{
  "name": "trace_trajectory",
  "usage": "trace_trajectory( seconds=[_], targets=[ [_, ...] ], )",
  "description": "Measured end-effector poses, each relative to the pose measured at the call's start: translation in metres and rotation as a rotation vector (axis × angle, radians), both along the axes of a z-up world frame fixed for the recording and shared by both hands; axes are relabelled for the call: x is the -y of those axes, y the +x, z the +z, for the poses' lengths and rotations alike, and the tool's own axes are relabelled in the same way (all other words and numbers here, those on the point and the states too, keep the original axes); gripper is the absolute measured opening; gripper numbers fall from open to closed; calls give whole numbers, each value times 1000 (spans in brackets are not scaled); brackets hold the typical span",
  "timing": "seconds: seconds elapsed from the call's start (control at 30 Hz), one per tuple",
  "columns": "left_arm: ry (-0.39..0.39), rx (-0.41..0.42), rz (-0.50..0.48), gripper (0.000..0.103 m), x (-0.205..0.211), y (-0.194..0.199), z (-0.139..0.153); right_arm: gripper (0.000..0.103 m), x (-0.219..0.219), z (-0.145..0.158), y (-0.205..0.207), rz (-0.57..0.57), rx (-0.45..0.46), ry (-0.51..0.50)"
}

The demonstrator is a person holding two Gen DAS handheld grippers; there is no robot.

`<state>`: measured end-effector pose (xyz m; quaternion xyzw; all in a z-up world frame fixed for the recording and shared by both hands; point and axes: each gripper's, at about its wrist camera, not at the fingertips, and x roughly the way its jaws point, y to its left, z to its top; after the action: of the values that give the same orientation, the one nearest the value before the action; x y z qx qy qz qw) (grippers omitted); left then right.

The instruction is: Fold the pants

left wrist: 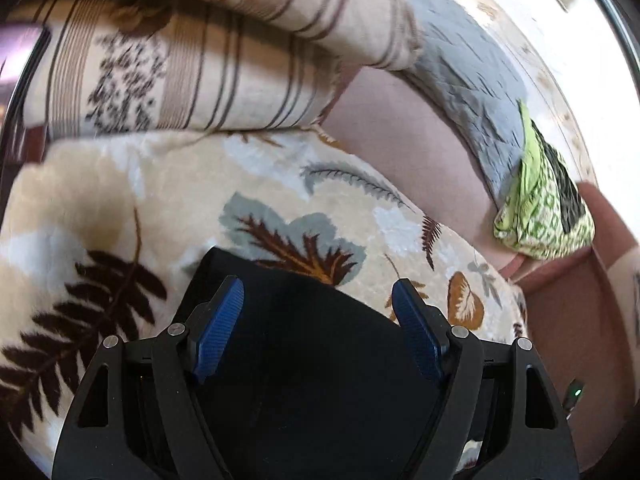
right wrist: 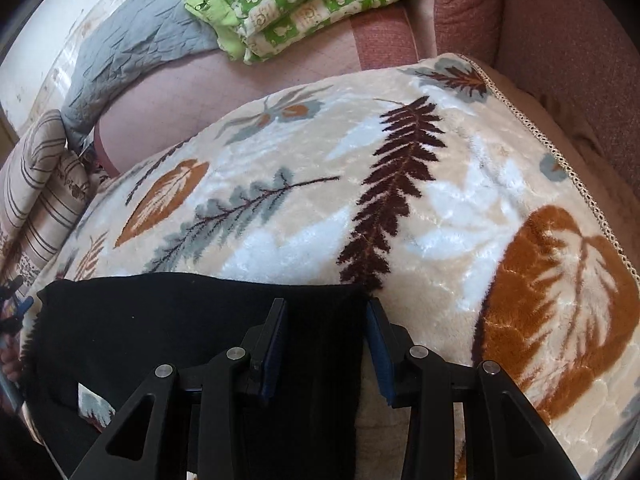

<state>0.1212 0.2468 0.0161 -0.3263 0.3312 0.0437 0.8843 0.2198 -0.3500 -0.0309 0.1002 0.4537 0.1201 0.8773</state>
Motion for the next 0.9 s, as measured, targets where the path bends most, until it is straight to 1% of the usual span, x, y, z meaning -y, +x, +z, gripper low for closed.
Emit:
trace_trajectory(
  seconds=[0.03, 0.1, 0.13, 0.17, 0.23, 0.37, 0.4, 0.47, 0.5, 0.6, 0.67, 0.7, 0.77, 0.83, 0.87, 0.9],
  targets=[
    [-9, -5, 8, 77, -1, -1, -1, 37, 2, 0, 1, 1, -1, 7],
    [-7, 3, 13, 77, -2, -4, 1, 21, 5, 1, 1, 1, 4, 26],
    [-1, 8, 12, 77, -1, -4, 3, 10, 6, 2, 2, 8, 6, 43],
    [5, 12, 9, 77, 0, -5, 4, 10, 6, 3, 2, 17, 11, 53],
    [23, 16, 2, 77, 3, -4, 6, 7, 1, 6, 1, 34, 23, 33],
    [57, 14, 1, 77, 4, -3, 8, 7, -1, 19, -6, 31, 76, 2],
    [76, 14, 7, 77, 3, -4, 9, 7, -2, 22, -8, 29, 89, -2],
    [160, 10, 40, 77, -1, -6, 17, 7, -2, 29, -14, 30, 114, -10],
    [225, 5, 35, 77, -3, -5, 24, 7, -2, 31, -16, 33, 120, -16],
    [452, -3, -41, 77, -14, 2, 47, 6, -8, 32, -19, 53, 112, -41],
    [563, -72, -120, 77, -25, 17, 52, 6, -10, 31, -20, 59, 105, -60],
    [585, -90, -152, 77, -28, 21, 51, 6, -10, 31, -20, 57, 103, -60],
    [661, -125, -303, 77, -25, 31, 42, 6, -11, 32, -20, 60, 104, -59],
    [696, -139, -407, 77, -18, 33, 31, 6, -14, 33, -21, 68, 104, -69],
    [720, -151, -474, 77, -13, 36, 20, 6, -15, 33, -21, 75, 104, -71],
    [741, -154, -493, 77, -9, 36, 15, 6, -17, 33, -21, 79, 105, -76]
  ],
)
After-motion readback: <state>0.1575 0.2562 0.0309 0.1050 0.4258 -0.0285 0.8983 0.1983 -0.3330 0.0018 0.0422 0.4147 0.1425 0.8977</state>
